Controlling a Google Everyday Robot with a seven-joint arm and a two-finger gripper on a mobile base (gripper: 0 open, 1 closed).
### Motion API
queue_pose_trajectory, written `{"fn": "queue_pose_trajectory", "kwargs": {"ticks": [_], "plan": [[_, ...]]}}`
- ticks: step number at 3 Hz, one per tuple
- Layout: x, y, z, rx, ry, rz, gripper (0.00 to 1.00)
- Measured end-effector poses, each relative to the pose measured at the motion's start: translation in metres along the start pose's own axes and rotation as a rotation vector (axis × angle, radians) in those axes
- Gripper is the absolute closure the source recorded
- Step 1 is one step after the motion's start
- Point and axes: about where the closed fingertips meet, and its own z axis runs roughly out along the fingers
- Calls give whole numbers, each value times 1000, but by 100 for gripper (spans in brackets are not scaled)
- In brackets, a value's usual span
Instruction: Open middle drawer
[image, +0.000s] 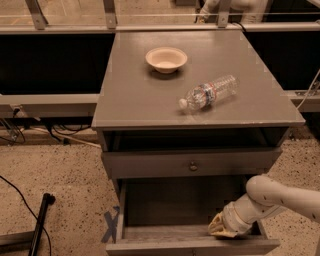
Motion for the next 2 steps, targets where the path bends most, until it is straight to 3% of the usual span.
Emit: {"fn": "queue_pose_trajectory", "kwargs": {"ticks": [1,2], "plan": [[0,0,0,0,0,0,63],[0,0,0,0,0,0,87]]}}
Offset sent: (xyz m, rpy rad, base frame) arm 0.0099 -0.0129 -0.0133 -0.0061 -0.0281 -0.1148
